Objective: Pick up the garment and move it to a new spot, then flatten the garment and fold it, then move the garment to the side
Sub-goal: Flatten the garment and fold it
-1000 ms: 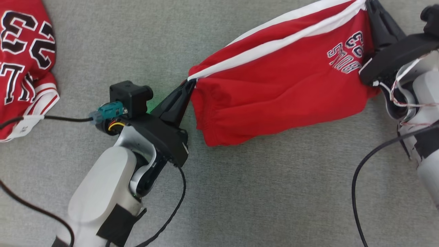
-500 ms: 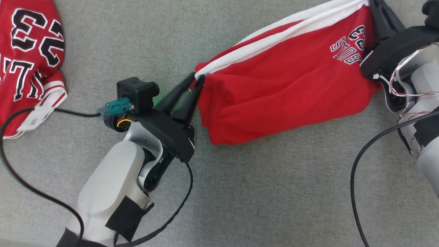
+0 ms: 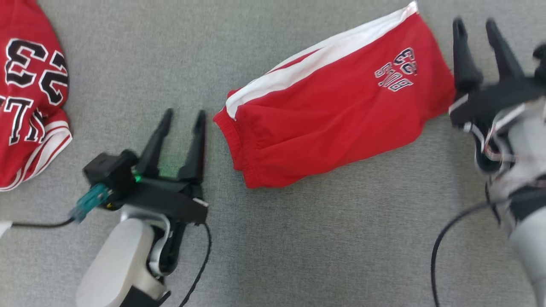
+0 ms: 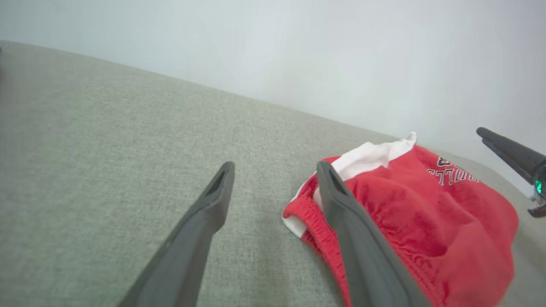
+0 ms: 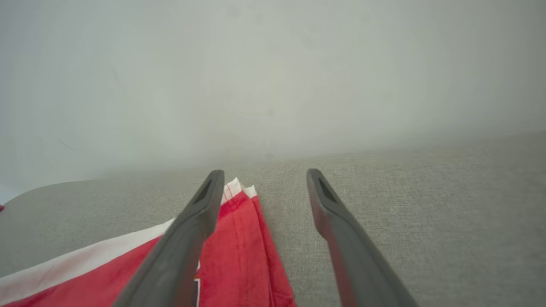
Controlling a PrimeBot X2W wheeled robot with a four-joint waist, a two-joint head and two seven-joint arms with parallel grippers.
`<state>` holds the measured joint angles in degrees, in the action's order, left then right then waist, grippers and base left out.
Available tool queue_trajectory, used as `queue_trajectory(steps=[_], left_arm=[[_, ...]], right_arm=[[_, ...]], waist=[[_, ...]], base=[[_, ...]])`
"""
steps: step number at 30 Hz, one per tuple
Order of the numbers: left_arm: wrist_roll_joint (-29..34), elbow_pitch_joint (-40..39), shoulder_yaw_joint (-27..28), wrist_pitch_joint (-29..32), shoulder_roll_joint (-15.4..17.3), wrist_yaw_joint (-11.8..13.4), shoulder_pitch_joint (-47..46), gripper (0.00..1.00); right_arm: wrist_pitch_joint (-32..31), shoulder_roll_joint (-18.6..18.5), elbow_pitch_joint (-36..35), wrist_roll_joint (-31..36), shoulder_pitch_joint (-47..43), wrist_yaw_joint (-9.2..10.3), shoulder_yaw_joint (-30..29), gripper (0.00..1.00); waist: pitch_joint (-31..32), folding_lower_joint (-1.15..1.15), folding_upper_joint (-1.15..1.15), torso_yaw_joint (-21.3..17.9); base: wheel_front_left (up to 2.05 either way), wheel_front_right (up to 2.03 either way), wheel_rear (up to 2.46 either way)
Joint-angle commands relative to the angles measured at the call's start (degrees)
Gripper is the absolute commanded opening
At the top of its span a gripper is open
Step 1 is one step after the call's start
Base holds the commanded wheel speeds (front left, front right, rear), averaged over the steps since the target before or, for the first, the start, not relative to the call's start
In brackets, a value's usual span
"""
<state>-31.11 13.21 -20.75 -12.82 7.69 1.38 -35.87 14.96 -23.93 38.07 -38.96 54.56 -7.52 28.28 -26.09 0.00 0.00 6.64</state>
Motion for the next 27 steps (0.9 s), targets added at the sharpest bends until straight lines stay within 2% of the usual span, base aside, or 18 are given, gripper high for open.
queue_trajectory(steps=[1, 9, 21, 27], left_arm=[[1.31, -1.08, 0.93, -1.07, 0.67, 0.96, 1.67, 1.0], [5.08, -5.33, 5.02, -2.46, 1.68, 3.92, 7.66, 1.0], [12.12, -5.95, 4.82, -2.51, 2.41, 4.05, 13.38, 1.0], [12.69, -4.97, 4.35, -2.51, 1.89, 3.91, 14.07, 1.0]], right_arm=[[0.18, 1.04, -2.21, 2.17, -3.5, 0.06, -1.73, 1.0], [0.2, 5.66, -13.7, 13.48, -18.33, 0.06, -10.34, 1.0], [0.21, 9.75, -24.99, 25.18, -33.92, 0.06, -15.6, 1.0], [0.21, 10.34, -26.3, 25.37, -37.18, 0.06, -16.36, 1.0]], waist=[[1.59, 0.0, 0.0, -0.86], [5.0, 0.0, 0.0, -2.27], [8.14, 0.0, 0.0, -3.91], [8.68, 0.0, 0.0, -4.04]], base=[[0.0, 0.0, 0.0], [0.0, 0.0, 0.0], [0.0, 0.0, 0.0], [0.0, 0.0, 0.0]])
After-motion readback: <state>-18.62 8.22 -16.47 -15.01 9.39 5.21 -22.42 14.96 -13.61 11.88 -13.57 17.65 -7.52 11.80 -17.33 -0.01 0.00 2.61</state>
